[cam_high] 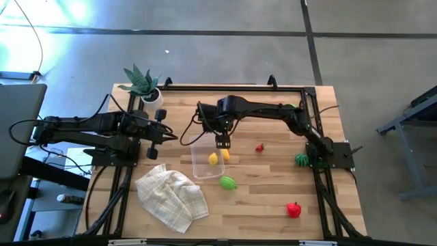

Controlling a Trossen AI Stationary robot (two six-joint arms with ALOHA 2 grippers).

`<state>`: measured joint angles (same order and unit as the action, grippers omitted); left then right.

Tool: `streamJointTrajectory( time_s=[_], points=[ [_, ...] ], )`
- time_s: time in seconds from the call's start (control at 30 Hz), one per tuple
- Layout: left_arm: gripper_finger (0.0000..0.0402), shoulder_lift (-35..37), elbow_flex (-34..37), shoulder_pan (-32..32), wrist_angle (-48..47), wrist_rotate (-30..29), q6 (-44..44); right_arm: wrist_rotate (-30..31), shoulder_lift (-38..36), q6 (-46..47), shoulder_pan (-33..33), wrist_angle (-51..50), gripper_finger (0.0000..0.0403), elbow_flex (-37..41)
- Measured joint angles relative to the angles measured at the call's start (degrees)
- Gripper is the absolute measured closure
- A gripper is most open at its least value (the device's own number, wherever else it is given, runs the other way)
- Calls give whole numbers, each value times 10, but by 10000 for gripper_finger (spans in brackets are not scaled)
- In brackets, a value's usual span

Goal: Pick and placing Produce into tupperware
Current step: Put the orange pumpkin into the transparent bin

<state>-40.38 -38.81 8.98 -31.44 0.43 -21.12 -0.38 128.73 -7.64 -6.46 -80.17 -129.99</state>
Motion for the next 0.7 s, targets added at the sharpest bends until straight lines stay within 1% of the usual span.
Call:
streamJointTrajectory(
  time_s=[0.2,0.33,0.47,0.57,0.63,0.7],
  points=[
    [399,0,0,0,0,0,0,-1,-21,-1,-14,-21,135,0],
    [399,0,0,0,1,0,0,-19,-46,9,-26,-13,139,0],
    [399,0,0,0,0,0,0,-33,-78,17,-34,24,148,10],
    [399,0,0,0,0,0,0,-34,-123,28,-34,70,155,71],
    [399,0,0,0,0,0,0,-37,-165,39,-35,116,158,144],
    [399,0,0,0,0,0,0,-37,-215,62,-37,160,159,238]
  ],
)
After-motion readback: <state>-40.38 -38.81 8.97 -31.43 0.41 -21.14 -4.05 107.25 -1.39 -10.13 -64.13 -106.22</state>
